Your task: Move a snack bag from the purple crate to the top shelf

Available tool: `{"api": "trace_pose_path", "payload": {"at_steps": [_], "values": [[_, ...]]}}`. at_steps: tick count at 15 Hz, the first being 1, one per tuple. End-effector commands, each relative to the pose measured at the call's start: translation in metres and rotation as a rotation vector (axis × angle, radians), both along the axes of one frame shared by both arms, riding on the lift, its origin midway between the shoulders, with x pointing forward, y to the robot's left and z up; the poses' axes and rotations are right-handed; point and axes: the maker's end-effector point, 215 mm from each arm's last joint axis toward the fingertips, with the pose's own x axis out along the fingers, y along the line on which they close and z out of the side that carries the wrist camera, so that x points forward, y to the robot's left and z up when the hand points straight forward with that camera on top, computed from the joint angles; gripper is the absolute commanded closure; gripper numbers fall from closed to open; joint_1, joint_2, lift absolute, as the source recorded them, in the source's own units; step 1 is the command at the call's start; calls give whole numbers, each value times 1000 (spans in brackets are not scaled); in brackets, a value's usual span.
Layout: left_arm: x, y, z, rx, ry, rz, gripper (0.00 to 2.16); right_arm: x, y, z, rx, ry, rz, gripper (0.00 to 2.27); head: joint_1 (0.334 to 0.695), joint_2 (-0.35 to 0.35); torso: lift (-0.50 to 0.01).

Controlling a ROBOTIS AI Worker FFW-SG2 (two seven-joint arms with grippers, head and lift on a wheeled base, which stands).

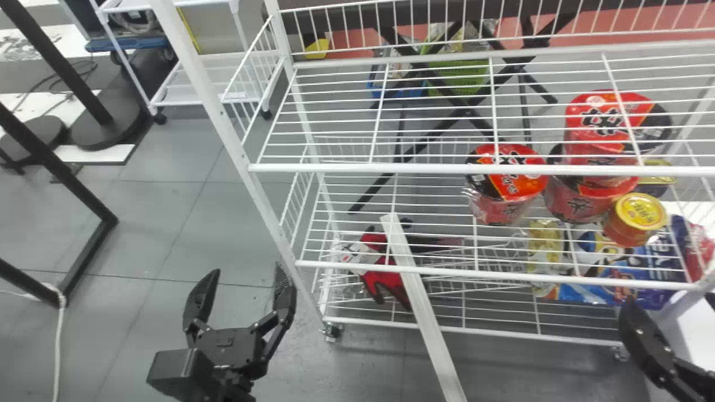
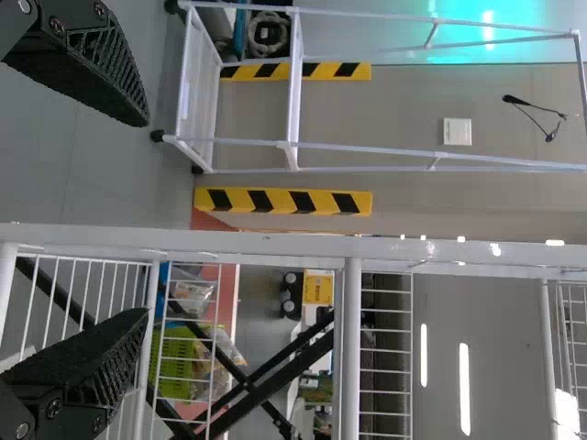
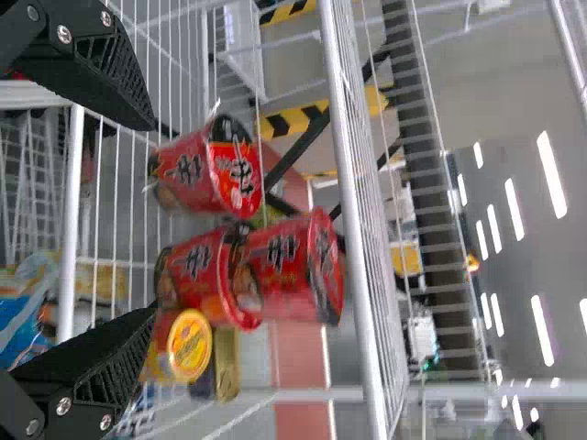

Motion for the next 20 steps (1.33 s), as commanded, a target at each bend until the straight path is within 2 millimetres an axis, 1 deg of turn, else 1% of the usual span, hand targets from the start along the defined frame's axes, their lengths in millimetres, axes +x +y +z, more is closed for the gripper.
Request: {"api": "trace_pose_path", "payload": {"at_steps": [1,2,3,4,5,6,7,8,9,10,11,12,13,14,15,16,17,20], "values": [[2,-4,-4,-3,5,-8,76,-8,-29,9,18,60,-26,97,695,110,-450],[2,-4,-5,-3,7,-7,76,-11,-39,17,47,88,-25,97,695,69,-450],[2,-3,-6,-2,8,-7,76,-16,-53,23,73,120,-38,97,695,50,-450],[1,-3,-5,-3,3,-6,76,-22,-70,27,83,147,-59,97,695,34,-450],[2,-2,-5,-5,2,-5,76,-26,-94,33,85,155,-102,97,695,19,-450],[2,-2,-6,-5,3,-5,76,-32,-116,33,106,180,-139,97,695,-3,-450],[3,-2,-8,-5,6,-6,76,-40,-133,35,152,206,-155,97,695,-58,-450],[4,-3,-7,-6,5,-7,76,-46,-146,37,176,237,-160,97,695,-88,-450],[5,-4,-8,-6,5,-10,76,-53,-163,39,186,259,-188,97,695,-112,-450],[5,-5,-8,-7,5,-11,76,-60,-182,38,200,290,-223,97,695,-139,-450],[4,-6,-12,-9,11,-11,76,-69,-197,30,236,338,-249,97,695,-163,-450],[5,-6,-13,-9,13,-11,76,-79,-213,21,282,377,-287,97,695,-221,-450],[4,-5,-13,-7,15,-12,76,-87,-230,14,366,420,-331,97,695,-251,-450],[5,-5,-12,-6,13,-13,76,-99,-235,-2,450,479,-366,97,695,-276,-450],[5,-5,-10,-6,7,-13,76,-101,-239,-12,559,524,-396,100,695,-322,-450],[6,-6,-8,-6,4,-15,76,-82,-269,0,588,443,-433,107,695,-340,-450],[6,-7,-8,-4,6,-18,76,-75,-285,0,613,425,-442,124,695,-350,-450],[4,-10,-10,-6,8,-24,76,-69,-302,-23,638,505,-421,127,695,-350,-450]]}}
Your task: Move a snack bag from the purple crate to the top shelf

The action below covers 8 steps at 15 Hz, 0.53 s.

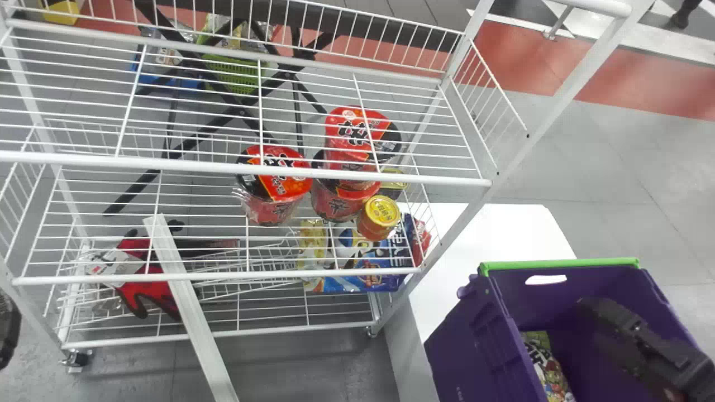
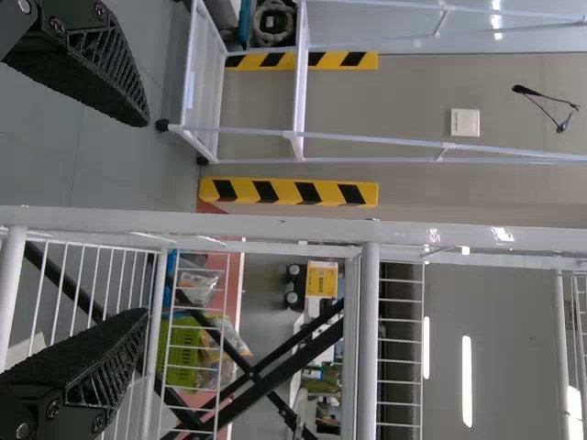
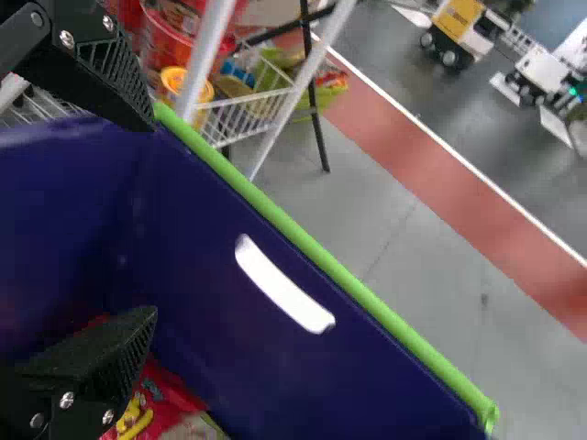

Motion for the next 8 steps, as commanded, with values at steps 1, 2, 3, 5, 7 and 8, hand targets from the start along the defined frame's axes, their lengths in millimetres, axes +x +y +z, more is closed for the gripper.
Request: {"api": "trace_pose_path", "payload": {"at_steps": [1,2,3,5,7,8], "values": [[0,-4,0,0,0,-12,76,-1,-17,-19,38,70,7,130,695,-350,-450],[0,-7,0,0,1,-19,76,-4,-27,-27,21,115,-3,130,695,-350,-450],[0,-8,0,2,1,-25,76,-10,-37,-35,9,157,-19,130,695,-350,-450],[0,-8,-1,1,3,-25,76,-20,-45,-55,-5,246,-22,130,695,-350,-450],[-2,-8,0,1,-2,-25,76,-27,-55,-71,11,312,-5,147,695,-350,-450],[-2,-9,3,1,-11,-26,76,-28,-57,-76,30,334,11,164,695,-350,-450]]}}
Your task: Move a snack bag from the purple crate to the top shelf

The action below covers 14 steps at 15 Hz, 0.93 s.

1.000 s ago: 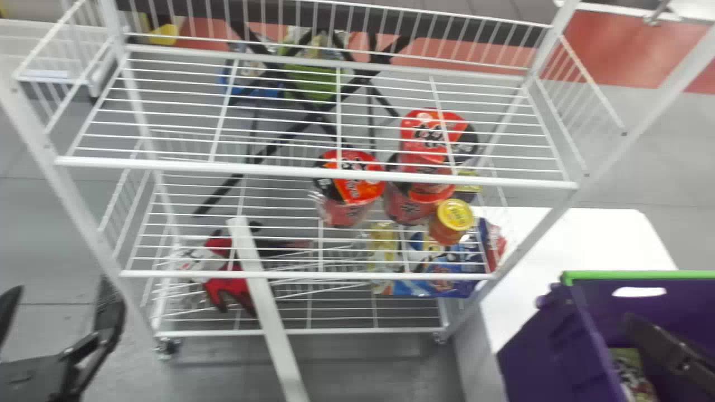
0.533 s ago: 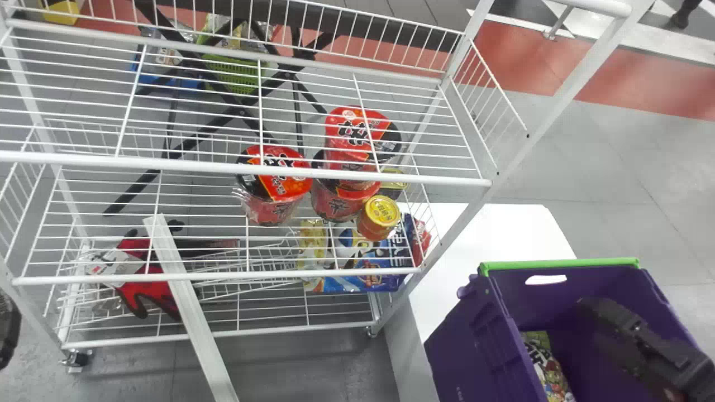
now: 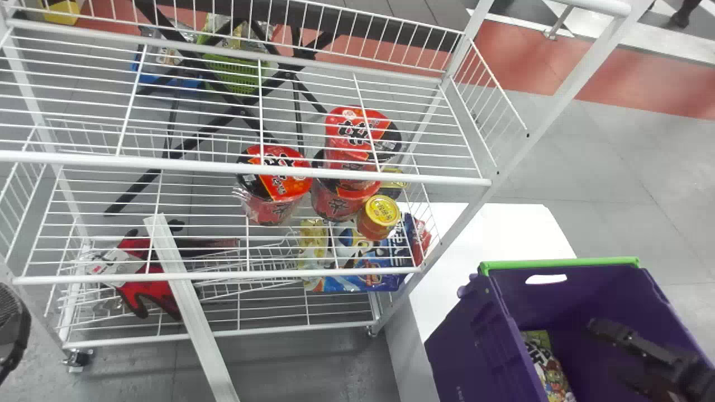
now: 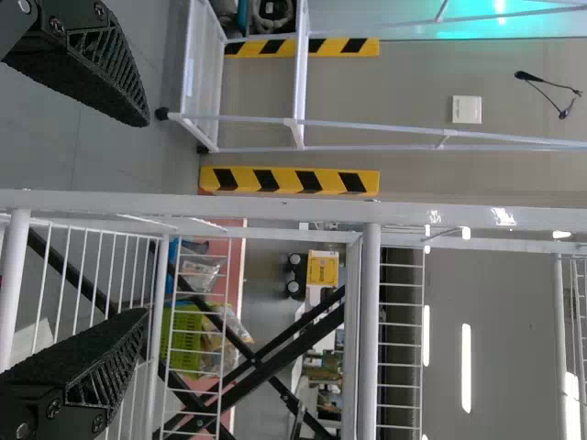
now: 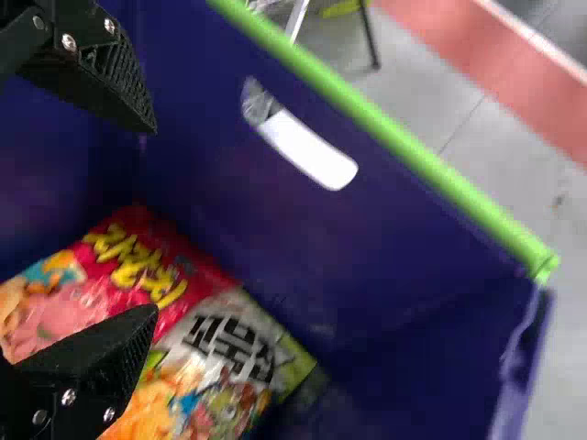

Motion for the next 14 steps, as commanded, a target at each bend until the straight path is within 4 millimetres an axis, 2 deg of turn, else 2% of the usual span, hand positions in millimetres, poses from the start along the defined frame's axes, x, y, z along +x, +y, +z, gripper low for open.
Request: {"api": "trace_pose_path", "payload": {"at_steps": [1,6,8,13,14], "values": [[-2,-1,6,-1,-19,-2,76,-12,-3,-21,44,91,16,181,695,-350,-450],[-12,-3,13,-3,-46,-2,76,-17,-6,-51,37,249,61,184,695,-350,-450],[-17,-2,21,-3,-70,5,76,-12,-4,-60,51,296,83,188,695,-350,-450],[-24,2,24,-1,-86,21,76,-12,27,-110,39,399,244,201,695,-350,-450],[-25,2,25,-1,-88,24,76,-11,28,-118,18,399,268,201,695,-350,-450]]}}
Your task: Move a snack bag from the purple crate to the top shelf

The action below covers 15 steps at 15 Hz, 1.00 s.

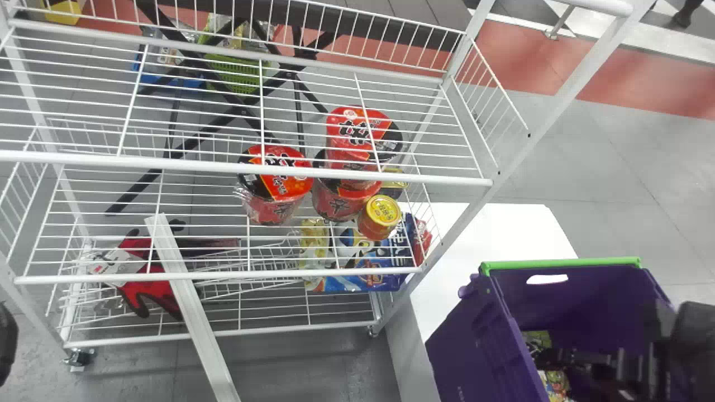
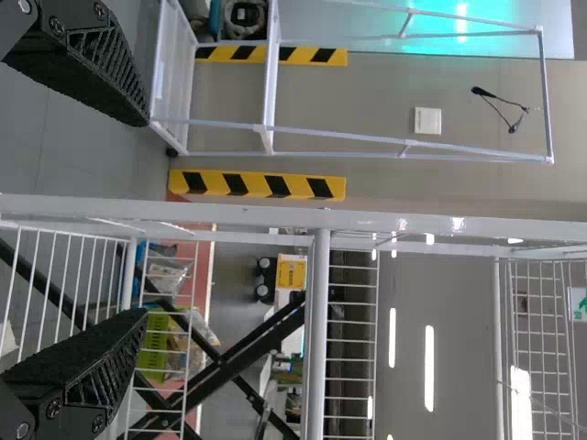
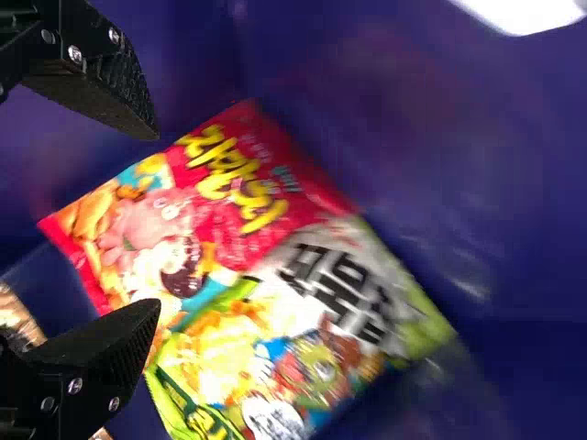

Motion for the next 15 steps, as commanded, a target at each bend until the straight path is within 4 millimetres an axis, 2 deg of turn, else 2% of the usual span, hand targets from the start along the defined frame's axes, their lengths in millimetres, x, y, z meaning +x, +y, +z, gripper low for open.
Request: {"api": "trace_pose_path", "payload": {"at_steps": [1,4,9,11,15], "values": [[-1,-1,1,-1,-4,4,76,2,4,-20,-28,-4,73,201,695,-350,-450],[-1,-6,1,4,-2,-4,76,7,5,-38,-58,-21,162,201,695,-350,-450],[3,-6,1,8,-5,-1,76,18,39,-71,-43,-43,284,205,695,-350,-450],[6,-4,-2,9,2,2,76,16,56,-84,-41,-16,322,205,695,-350,-450],[11,0,-4,11,6,7,76,12,70,-100,-55,19,384,208,695,-350,-450]]}}
